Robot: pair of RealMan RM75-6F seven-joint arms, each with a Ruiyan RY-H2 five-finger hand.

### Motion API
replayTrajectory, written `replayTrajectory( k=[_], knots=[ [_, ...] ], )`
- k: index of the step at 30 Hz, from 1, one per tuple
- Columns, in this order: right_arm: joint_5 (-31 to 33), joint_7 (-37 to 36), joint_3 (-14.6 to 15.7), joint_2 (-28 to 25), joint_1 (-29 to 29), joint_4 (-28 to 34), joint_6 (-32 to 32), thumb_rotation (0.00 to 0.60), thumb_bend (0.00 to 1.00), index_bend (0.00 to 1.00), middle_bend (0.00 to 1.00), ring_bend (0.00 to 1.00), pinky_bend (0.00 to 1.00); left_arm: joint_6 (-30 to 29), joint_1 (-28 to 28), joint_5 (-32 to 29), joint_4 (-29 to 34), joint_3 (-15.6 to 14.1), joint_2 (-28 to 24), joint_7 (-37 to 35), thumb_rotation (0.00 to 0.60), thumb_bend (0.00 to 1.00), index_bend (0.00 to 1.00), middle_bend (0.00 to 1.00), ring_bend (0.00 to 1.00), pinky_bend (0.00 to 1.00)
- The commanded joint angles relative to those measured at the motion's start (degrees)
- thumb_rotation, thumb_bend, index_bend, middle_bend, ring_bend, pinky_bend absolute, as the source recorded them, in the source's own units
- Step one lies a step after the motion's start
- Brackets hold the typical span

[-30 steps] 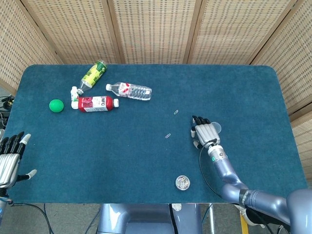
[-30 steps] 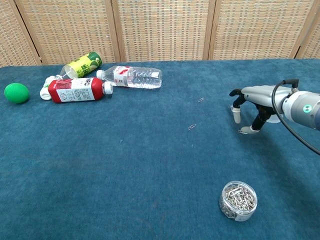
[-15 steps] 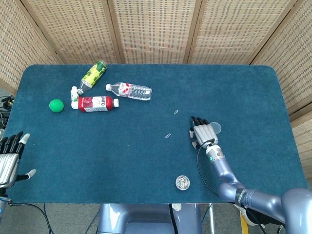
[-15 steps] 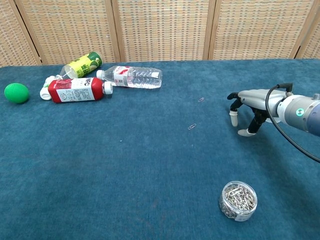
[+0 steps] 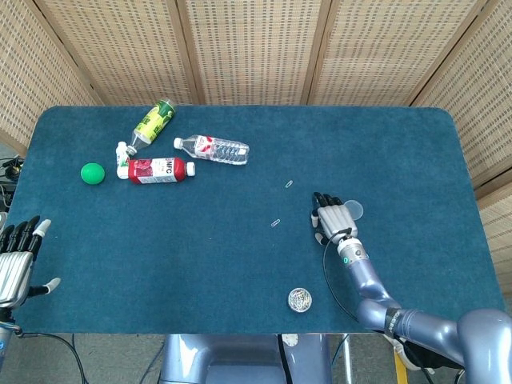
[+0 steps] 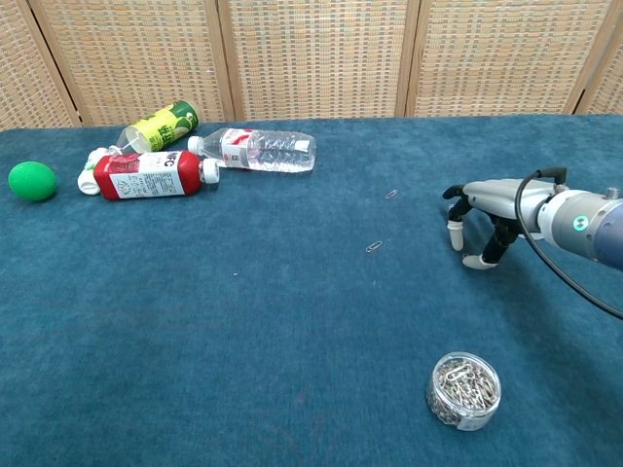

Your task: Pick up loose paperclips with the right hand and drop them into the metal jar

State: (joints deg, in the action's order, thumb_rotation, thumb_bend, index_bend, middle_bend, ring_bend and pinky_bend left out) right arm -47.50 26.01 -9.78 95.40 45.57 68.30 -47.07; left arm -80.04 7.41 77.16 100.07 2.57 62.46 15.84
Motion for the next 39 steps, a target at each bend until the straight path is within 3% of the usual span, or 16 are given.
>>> replayTrajectory(
  k=[1, 7, 14, 39],
  knots=[
    [-0.04, 0.14, 0.28, 0.23, 0.08, -0.68, 0.4, 0.6, 0.33, 0.5, 0.0, 0.0, 0.1, 0.05, 0.03, -0.1, -0.03, 0.03, 0.01, -0.02, 0.6, 0.0, 0.0, 0.0, 0.0, 0.0],
    [-0.07, 0.18, 0.43, 0.57, 0.06, -1.57, 0.62, 0.6, 0.34, 0.52, 0.0, 0.0, 0.1, 0.19, 0.07, -0.25, -0.2, 0.04, 0.08, -0.08, 0.6, 0.0, 0.0, 0.0, 0.0, 0.0],
    [-0.47, 0.28, 0.73, 0.8, -0.04, -1.8, 0.67, 0.6, 0.43, 0.56, 0.0, 0.0, 0.1, 0.13, 0.07, -0.21, -0.21, 0.01, 0.14, 0.02, 0.6, 0.0, 0.0, 0.0, 0.0, 0.0],
    [-5.13, -1.47, 0.39, 0.78, -1.14, -2.18, -1.79, 0.6, 0.43, 0.62, 0.03, 0.0, 0.1, 0.02, 0.06, 0.15, 0.04, -0.1, -0.07, -0.24, 0.6, 0.0, 0.0, 0.0, 0.0, 0.0]
  ],
)
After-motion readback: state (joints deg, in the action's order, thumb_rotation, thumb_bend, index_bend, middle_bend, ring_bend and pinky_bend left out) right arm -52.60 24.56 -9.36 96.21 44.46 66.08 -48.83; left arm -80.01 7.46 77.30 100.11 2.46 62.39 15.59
